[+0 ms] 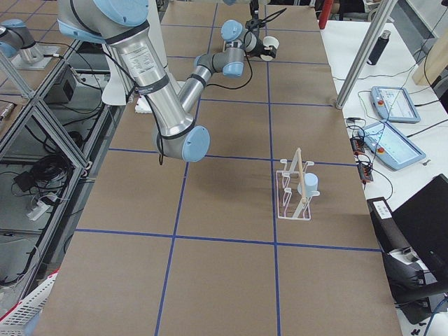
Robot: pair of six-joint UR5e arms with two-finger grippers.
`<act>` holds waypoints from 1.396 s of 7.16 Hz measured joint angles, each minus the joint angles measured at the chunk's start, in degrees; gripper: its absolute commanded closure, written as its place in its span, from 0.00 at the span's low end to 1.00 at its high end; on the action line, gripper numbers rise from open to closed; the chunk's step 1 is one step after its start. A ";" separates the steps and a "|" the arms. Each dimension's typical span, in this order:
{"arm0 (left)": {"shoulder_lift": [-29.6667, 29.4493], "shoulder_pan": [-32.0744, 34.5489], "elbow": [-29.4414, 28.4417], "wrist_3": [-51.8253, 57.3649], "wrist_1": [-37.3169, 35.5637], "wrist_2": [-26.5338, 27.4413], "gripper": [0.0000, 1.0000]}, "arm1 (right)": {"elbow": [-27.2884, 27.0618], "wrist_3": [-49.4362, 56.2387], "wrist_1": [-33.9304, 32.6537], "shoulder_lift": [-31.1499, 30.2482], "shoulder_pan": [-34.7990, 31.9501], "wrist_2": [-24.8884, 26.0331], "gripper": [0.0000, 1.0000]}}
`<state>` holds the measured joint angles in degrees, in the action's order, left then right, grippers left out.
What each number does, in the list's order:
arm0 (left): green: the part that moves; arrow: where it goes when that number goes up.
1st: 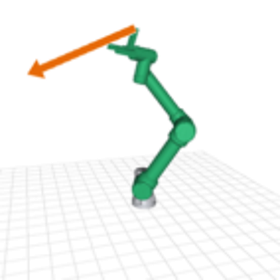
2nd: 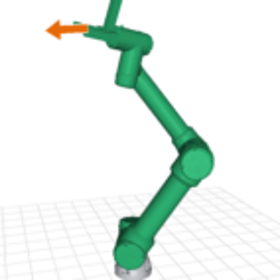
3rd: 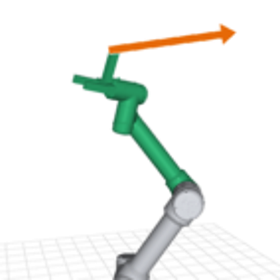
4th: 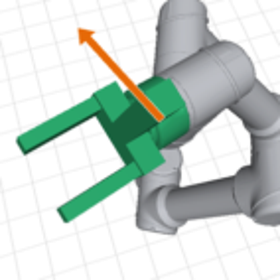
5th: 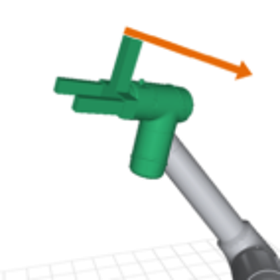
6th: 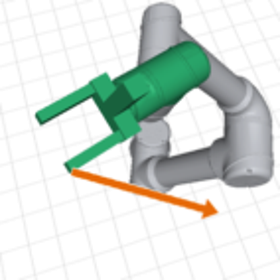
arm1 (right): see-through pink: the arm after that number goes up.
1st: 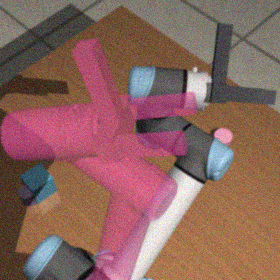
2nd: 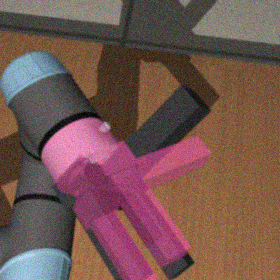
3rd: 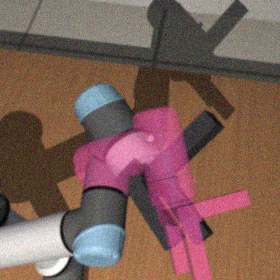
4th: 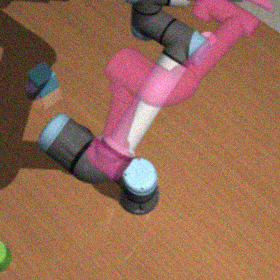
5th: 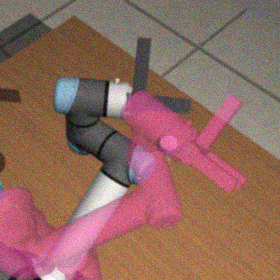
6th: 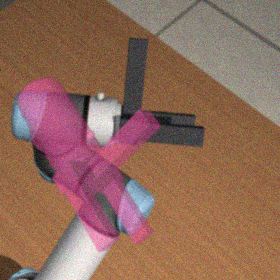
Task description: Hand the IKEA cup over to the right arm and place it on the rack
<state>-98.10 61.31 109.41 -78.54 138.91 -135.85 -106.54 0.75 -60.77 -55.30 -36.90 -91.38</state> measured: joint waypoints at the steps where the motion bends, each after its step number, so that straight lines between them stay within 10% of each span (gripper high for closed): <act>1: 4.28 2.38 -0.09 7.23 -0.08 0.04 0.00 | -3.89 4.31 -7.59 -2.40 -1.52 -0.13 0.51; 4: 14.47 9.39 -0.73 28.69 -2.40 0.05 0.00 | -13.28 16.78 -18.63 -13.86 -7.91 -0.02 0.51; 10: 17.23 10.85 -5.32 44.50 -3.06 -0.63 0.00 | -16.14 57.73 -19.65 -32.29 -21.84 4.01 0.56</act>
<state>-80.86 72.15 104.09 -34.04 135.85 -136.48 -122.68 58.48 -80.42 -87.59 -58.74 -87.37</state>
